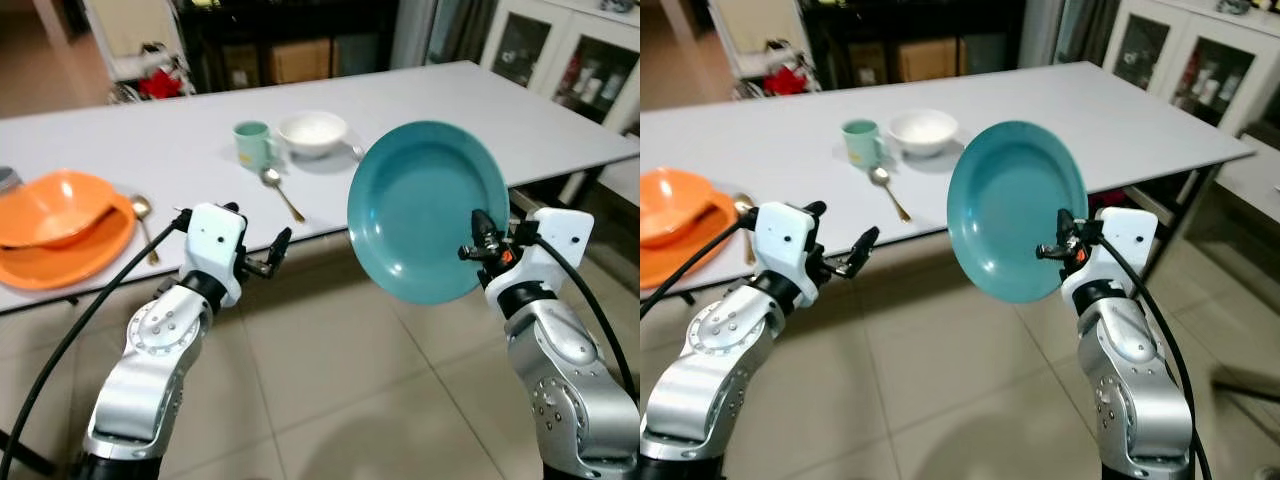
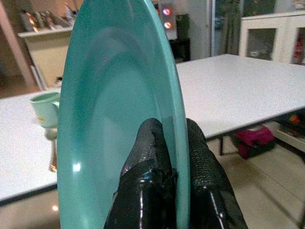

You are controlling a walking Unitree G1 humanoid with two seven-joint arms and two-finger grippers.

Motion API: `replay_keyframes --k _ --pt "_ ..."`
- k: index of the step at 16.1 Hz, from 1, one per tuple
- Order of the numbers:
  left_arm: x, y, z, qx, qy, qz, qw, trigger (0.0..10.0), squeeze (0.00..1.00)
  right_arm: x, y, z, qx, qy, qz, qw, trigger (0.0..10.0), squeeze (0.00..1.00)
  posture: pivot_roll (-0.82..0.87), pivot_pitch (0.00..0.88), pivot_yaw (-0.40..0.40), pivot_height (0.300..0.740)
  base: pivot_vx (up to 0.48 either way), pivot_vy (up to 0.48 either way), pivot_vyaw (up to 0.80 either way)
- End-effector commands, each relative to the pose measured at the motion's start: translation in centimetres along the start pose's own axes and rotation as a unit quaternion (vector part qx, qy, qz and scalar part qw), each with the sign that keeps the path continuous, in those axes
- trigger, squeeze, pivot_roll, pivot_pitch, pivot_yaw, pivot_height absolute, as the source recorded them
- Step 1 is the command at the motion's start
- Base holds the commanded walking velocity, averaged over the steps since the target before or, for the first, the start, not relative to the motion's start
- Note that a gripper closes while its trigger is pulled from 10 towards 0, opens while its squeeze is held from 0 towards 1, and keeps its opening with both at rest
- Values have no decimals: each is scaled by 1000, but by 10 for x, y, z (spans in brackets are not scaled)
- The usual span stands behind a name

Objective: Setting the table

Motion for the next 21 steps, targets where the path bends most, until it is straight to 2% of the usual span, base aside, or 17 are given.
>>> replay_keyframes --k 1,9,21 --pt "1 -7 -2 11 0 6 1000 10000 0 10 -14 1 25 21 10 999 10000 0 110 0 4 740 330 0 0" --pt "3 -7 0 7 2 11 1000 10000 0 18 -14 1 27 41 39 998 10000 0 110 0 13 740 329 0 0" --pt "3 -7 2 2 0 18 1000 10000 0 12 -16 0 33 23 69 997 10000 0 111 0 17 740 330 0 0"
Point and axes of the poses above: a point about 5 cm out from each wrist's last joint towards the gripper, its own z axis pointing out of the wrist towards the gripper, its own x axis along the axis of the wrist's last joint, y = z × x, the point moved 5 cm from there along z, pointing out of the wrist towards the gripper, and after that the axes turned 7 degrees about -z, right-handed, at the moved point
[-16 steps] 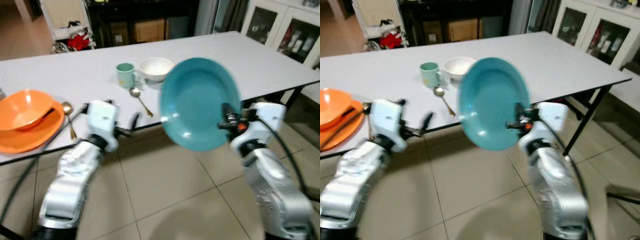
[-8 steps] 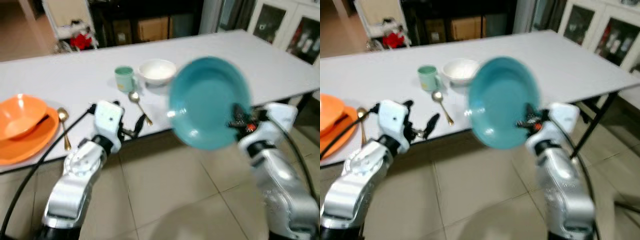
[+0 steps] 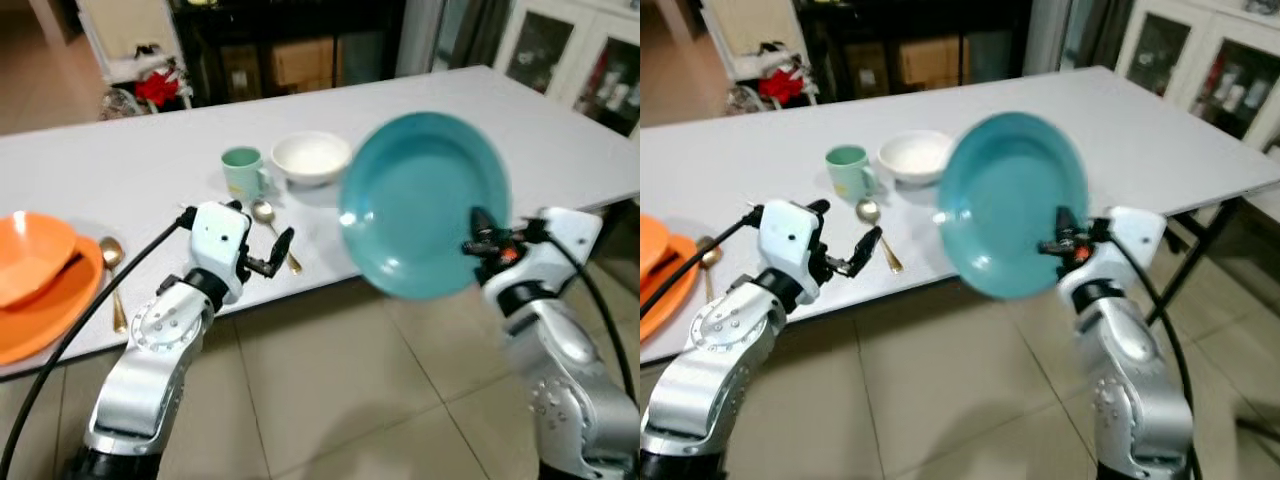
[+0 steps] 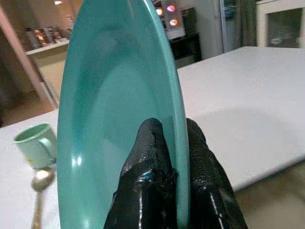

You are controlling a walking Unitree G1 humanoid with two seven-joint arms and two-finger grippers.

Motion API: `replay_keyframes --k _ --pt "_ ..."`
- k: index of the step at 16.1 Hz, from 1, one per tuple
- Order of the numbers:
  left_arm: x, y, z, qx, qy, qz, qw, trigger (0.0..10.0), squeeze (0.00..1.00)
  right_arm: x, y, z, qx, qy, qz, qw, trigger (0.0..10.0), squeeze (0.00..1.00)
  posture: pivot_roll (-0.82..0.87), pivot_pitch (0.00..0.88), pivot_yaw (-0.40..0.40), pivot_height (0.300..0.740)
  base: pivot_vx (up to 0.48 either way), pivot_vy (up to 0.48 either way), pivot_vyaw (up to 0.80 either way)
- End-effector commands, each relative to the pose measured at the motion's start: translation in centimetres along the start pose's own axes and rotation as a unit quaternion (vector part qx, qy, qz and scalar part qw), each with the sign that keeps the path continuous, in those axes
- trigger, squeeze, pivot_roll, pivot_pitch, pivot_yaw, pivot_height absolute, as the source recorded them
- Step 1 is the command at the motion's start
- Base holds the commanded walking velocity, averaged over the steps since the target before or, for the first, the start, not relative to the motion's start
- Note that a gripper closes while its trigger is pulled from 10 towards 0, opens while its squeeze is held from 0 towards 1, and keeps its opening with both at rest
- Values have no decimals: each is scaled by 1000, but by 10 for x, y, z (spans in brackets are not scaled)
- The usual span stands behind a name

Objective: Setting the table

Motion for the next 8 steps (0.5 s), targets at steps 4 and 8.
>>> replay_keyframes --k 4,8 --pt "1 -8 -3 12 -2 6 1000 10000 0 5 -17 1 35 8 11 999 10000 0 116 0 14 740 331 0 0" --pt "0 -9 -5 14 -4 6 1000 10000 0 3 -22 0 50 -1 18 999 10000 0 115 0 13 740 330 0 0"
Point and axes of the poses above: a point about 5 cm out from each wrist's last joint towards the gripper, its own z axis pointing out of the wrist towards the gripper, its own x axis along the axis of the wrist's last joint, y = z × x, the point moved 5 cm from there along z, pointing out of the wrist towards the gripper, and after that the axes turned 7 degrees about -z, right-handed, at the moved point
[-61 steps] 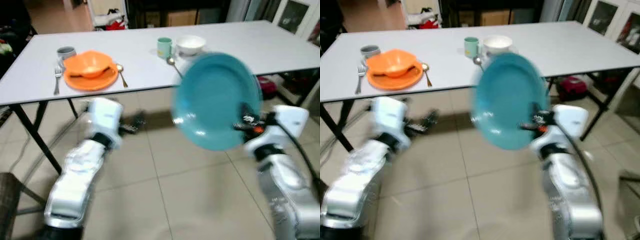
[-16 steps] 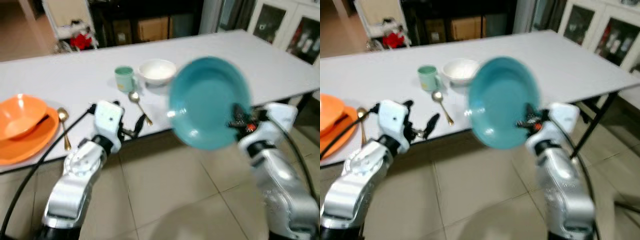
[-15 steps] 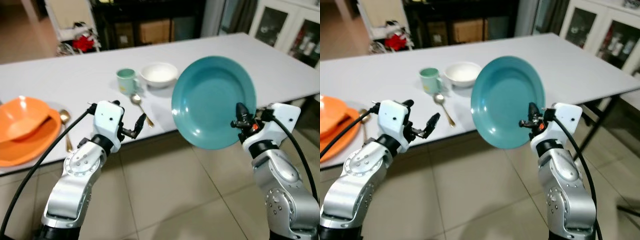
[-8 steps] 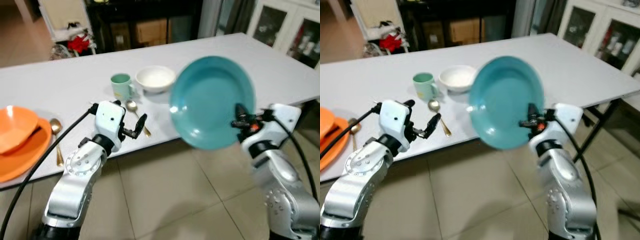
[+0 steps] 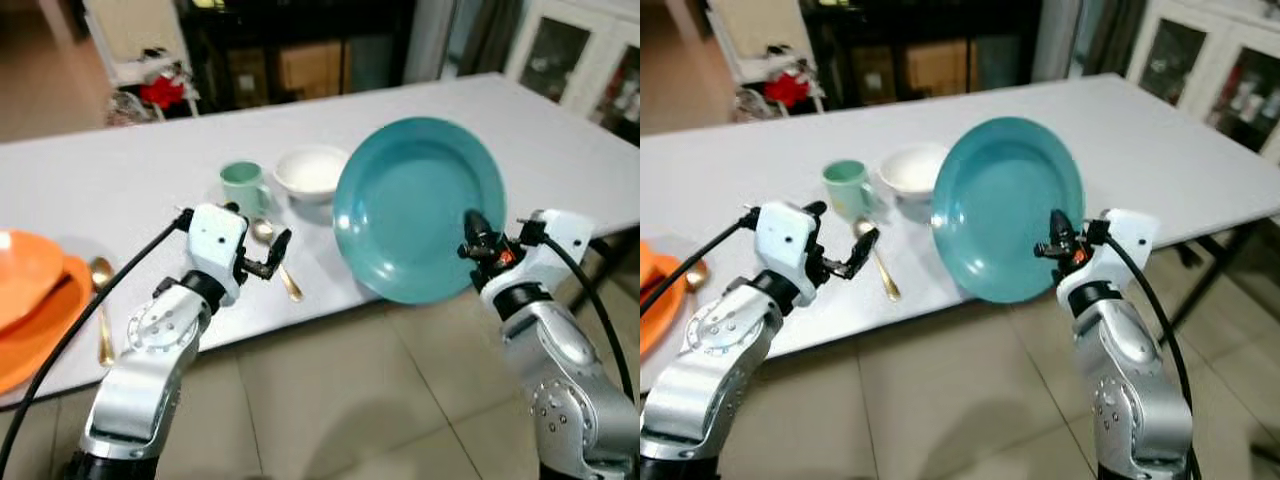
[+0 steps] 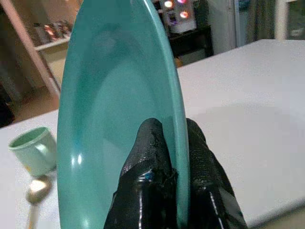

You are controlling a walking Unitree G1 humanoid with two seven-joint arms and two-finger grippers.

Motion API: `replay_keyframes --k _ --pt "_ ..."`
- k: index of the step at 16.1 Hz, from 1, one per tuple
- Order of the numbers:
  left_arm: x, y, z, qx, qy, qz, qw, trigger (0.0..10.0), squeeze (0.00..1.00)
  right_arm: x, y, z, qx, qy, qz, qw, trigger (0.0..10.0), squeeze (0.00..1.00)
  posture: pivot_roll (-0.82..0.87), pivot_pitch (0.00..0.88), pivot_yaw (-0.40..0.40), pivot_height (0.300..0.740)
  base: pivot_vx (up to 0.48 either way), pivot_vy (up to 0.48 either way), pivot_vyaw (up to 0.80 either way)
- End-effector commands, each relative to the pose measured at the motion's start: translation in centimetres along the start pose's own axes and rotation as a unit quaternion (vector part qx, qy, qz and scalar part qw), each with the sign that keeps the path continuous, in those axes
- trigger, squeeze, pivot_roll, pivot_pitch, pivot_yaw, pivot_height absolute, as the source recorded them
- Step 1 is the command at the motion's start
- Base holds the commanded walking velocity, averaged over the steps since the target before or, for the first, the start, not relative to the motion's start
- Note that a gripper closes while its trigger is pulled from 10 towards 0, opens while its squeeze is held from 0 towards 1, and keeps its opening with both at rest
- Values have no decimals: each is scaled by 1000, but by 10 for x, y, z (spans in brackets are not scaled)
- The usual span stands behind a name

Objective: Setting the table

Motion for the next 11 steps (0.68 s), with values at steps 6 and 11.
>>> replay_keyframes --k 6,11 --pt "-2 1 -5 -37 -11 3 999 10000 0 -4 -23 -4 76 -33 100 992 10000 0 99 0 18 740 55 0 0" --pt "-5 -2 -13 -97 -38 21 994 10000 0 -30 -20 1 65 -140 207 966 10000 0 90 0 21 740 0 0 0"
Point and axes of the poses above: a point about 5 cm out from each wrist's last joint towards the gripper, its own z axis pointing out of the wrist towards the gripper, its own x axis along the axis of the wrist's last joint, y = z × x, the point moved 5 cm from there along z, pointing out of the wrist towards the gripper, and after that the axes turned 7 degrees about -z, right-handed, at the moved point
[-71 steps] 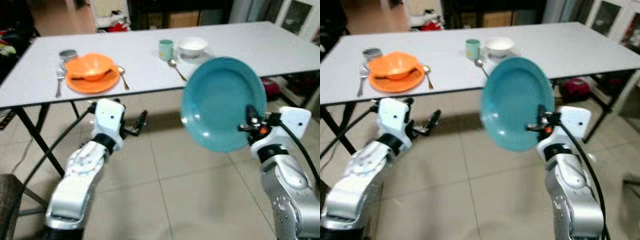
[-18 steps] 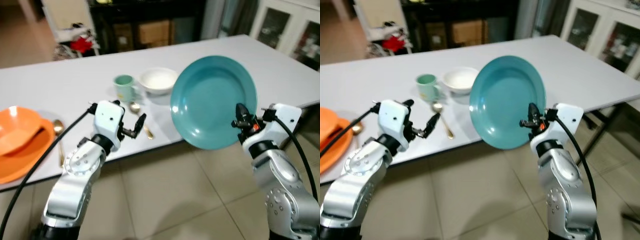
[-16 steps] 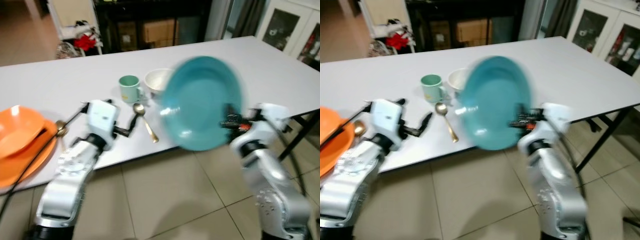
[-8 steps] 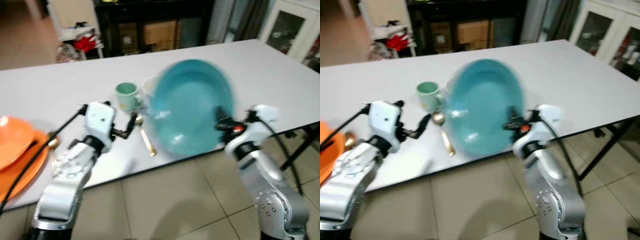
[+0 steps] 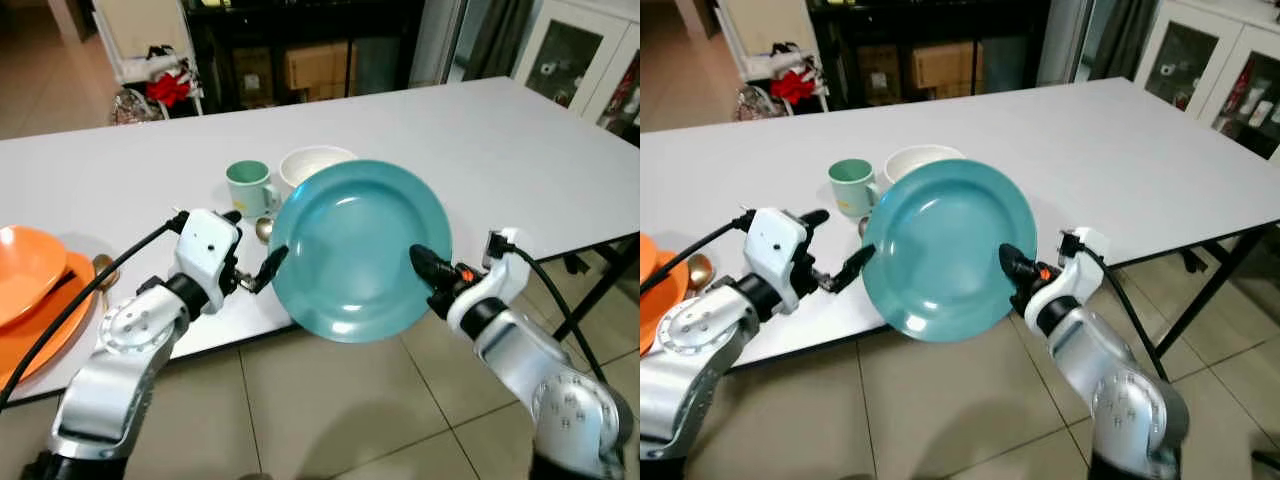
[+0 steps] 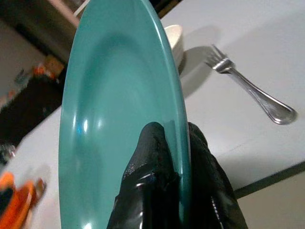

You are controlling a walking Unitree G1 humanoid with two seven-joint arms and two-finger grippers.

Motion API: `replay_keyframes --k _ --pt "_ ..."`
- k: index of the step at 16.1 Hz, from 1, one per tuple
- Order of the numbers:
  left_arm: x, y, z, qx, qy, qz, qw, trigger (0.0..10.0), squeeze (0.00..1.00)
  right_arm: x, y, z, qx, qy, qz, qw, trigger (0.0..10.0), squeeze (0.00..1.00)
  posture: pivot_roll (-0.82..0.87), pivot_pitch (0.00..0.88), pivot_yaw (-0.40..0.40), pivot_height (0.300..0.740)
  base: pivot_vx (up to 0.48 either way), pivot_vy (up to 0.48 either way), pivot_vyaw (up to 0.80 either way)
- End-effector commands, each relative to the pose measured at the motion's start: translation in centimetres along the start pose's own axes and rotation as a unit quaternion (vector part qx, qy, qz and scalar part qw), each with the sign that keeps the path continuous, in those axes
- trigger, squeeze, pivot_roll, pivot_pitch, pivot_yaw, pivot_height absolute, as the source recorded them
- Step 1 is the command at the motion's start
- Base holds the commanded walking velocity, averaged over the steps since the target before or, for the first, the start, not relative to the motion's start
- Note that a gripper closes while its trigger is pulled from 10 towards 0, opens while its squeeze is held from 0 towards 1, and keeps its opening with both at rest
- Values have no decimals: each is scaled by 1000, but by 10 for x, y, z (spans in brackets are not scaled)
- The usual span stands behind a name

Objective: Setting the table

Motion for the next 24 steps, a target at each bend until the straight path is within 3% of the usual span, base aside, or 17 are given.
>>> replay_keyframes --k 1,4,5,7,11,17,24 --pt "3 4 -4 -23 -5 0 1000 10000 0 7 6 3 -14 4 38 999 10000 0 87 0 23 740 0 0 0" --pt "2 15 -10 -71 -16 -18 997 10000 0 6 13 15 -35 -10 114 993 10000 0 90 0 20 740 0 0 0" --pt "-1 22 -13 -97 -27 -38 994 10000 0 -3 17 21 -48 -38 167 984 10000 0 93 0 18 740 0 0 0" --pt "-3 29 -17 -120 -39 -59 990 10000 0 -8 16 24 -48 -55 200 977 10000 0 96 0 14 740 0 0 0" --pt "-9 41 -30 -164 -73 -117 977 10000 0 -14 24 23 -72 -83 222 969 10000 0 95 0 12 740 0 0 0" --pt "-13 45 -34 -165 -89 -117 975 10000 0 -11 36 32 -98 -86 240 962 10000 0 98 0 10 740 0 0 0" --pt "-13 45 -34 -165 -93 -113 975 10000 0 -3 44 59 -103 -84 249 959 10000 0 102 0 13 740 0 0 0"
Point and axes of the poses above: a point about 5 cm out from each wrist's last joint towards the gripper, its own z axis pointing out of the wrist towards the gripper, its own x axis along the axis of the wrist's last joint, y = z × x, the point moved 5 cm from there along z, pointing out of the wrist towards the gripper, and after that the axes turned 7 degrees about -z, right-handed, at the moved point
